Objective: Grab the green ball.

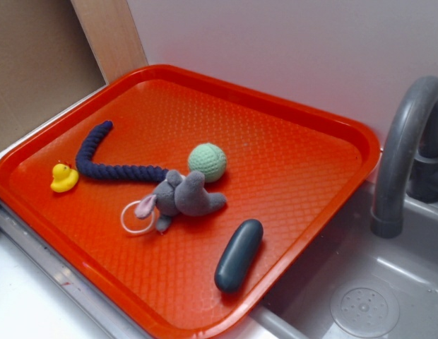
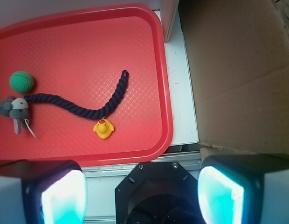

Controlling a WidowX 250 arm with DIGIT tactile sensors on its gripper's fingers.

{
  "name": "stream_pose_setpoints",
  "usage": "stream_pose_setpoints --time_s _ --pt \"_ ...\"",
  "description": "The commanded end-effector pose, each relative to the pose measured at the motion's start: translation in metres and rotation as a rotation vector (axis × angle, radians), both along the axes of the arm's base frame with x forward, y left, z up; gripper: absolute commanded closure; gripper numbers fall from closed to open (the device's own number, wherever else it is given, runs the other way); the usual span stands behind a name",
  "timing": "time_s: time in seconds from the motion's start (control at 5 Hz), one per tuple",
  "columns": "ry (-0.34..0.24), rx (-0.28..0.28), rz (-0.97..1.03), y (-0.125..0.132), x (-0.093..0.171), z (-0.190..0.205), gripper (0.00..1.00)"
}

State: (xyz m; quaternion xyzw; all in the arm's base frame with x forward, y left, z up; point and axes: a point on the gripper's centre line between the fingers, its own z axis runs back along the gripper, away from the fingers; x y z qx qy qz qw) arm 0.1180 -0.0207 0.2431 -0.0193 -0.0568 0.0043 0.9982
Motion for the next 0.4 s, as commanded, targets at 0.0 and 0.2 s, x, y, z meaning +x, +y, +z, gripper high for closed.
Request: stream_pose_setpoints --time_s 0.0,0.2 --pt "0.0 0.0 0.0 0.0 0.0 0.0 0.0" --pt "-0.022 0.023 0.07 -0.02 0.006 -0.008 0.0"
